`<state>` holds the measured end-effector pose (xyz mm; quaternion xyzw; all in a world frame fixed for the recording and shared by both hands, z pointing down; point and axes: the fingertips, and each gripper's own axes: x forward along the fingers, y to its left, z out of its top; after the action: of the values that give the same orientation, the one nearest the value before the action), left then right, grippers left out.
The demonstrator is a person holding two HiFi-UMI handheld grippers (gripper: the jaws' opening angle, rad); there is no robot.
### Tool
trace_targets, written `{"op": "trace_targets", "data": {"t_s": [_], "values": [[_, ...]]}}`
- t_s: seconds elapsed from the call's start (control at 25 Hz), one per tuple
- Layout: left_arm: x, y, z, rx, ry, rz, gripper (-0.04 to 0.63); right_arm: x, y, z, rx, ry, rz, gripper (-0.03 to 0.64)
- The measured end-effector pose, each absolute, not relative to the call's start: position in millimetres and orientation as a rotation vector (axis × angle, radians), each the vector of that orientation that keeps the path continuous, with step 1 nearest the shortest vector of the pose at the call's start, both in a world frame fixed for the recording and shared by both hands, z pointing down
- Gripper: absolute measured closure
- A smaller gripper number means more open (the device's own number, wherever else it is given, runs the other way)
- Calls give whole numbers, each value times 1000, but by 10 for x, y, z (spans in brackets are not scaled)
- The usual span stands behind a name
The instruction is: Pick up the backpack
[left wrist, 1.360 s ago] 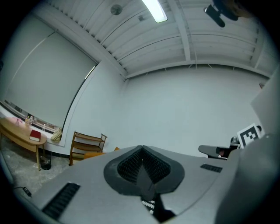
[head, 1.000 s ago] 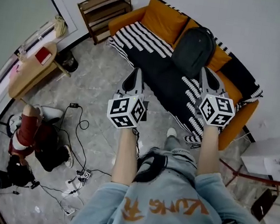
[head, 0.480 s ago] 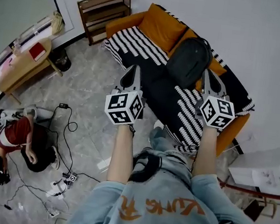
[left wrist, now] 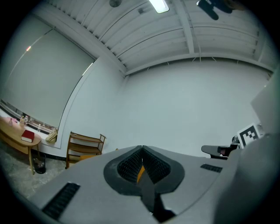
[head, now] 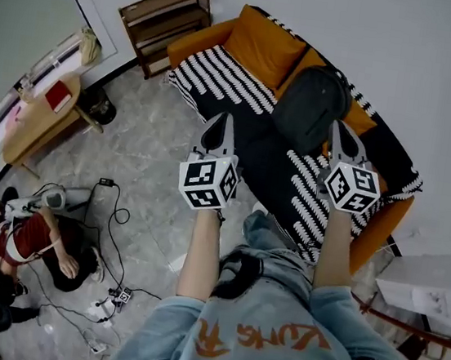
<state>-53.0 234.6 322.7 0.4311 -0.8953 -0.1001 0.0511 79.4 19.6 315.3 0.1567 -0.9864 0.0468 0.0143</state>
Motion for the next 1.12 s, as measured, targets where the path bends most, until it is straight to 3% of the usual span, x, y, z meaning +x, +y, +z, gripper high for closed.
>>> {"op": "trace_targets", "data": {"t_s": [0.68,1.12], "values": [[-1869,632,3526,1413,-2615,-301,575,-982,-1278,3843,363,-2967,417,620],[-2279,-282,3807,1457,-2511,-121,575,-1357,-2094,4071,455,-2965,586,620]]}}
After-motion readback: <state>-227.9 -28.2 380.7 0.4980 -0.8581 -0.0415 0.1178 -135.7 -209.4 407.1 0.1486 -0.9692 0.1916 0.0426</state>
